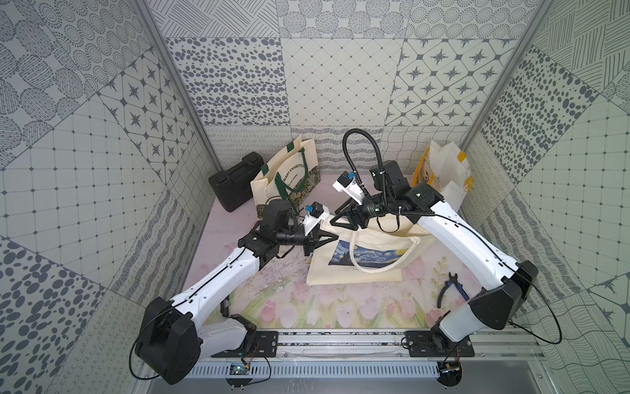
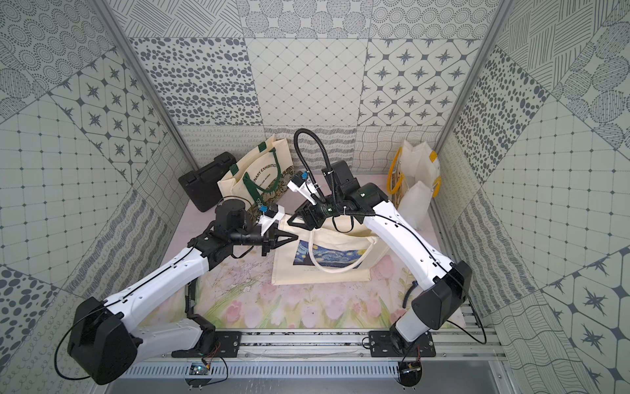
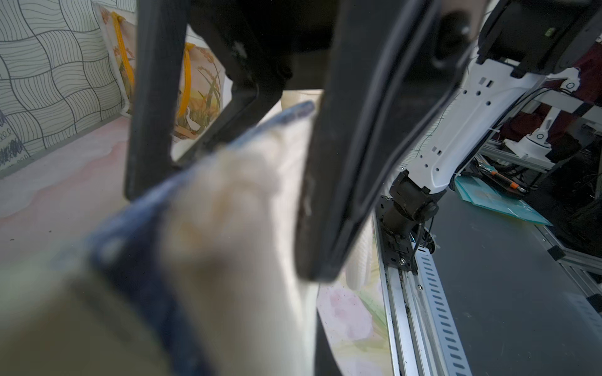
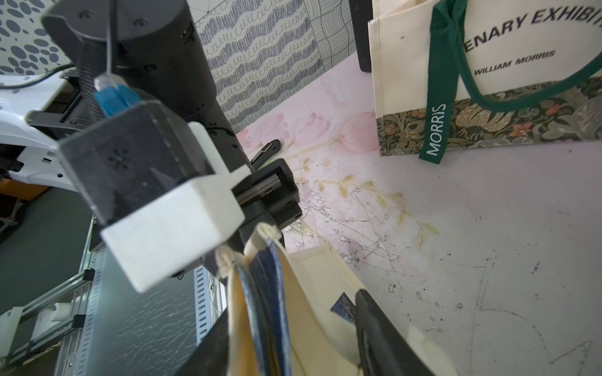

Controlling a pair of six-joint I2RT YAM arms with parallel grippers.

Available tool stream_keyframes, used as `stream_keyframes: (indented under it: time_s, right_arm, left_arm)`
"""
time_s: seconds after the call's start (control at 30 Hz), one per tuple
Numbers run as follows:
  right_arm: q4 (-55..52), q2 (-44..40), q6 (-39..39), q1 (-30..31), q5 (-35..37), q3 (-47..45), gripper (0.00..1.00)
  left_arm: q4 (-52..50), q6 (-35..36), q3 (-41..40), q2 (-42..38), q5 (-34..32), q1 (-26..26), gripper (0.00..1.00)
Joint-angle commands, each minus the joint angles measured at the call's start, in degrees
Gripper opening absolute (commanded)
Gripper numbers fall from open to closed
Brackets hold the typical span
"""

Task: Put away the canvas bag
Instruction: Press the canvas bag.

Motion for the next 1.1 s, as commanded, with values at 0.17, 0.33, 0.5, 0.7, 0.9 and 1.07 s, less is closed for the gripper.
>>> stream_keyframes:
  time_s: [0.17, 0.33, 0.5, 0.7, 0.9, 1.07]
  right_arm:
    - [-9.68, -0.69, -11.54, -3.22, 2.22, -0.19, 0.61]
    - [-9.44, -3.04, -11.52, -3.39, 4.93, -0.08, 0.61]
    - [-6.27, -5.1, -5.43, -8.74, 6.78, 0.28, 0.63]
    - [3.85, -10.62, 7.03, -21.36, 3.27, -5.95, 0.63]
    - [6.44, -11.16, 13.63, -29.25, 0.21, -10.17, 0.61]
    - [16.65, -12.66, 23.43, -34.54, -10.32, -19.87, 0.58]
  left_arm:
    - [-9.32, 17.04, -0.25, -3.14, 3.16, 5.19, 0.0]
    - [-8.89, 22.54, -1.51, -4.12, -2.85, 6.28, 0.0]
    - [-4.02, 25.74, -4.84, -5.46, -3.87, 6.96, 0.0]
    - [-3.22, 27.49, -6.04, -6.03, -3.07, 7.08, 0.0]
    - [-2.03, 27.95, -6.39, -6.57, -3.82, 7.72, 0.0]
    - [5.93, 23.09, -7.95, -6.45, -3.57, 9.79, 0.0]
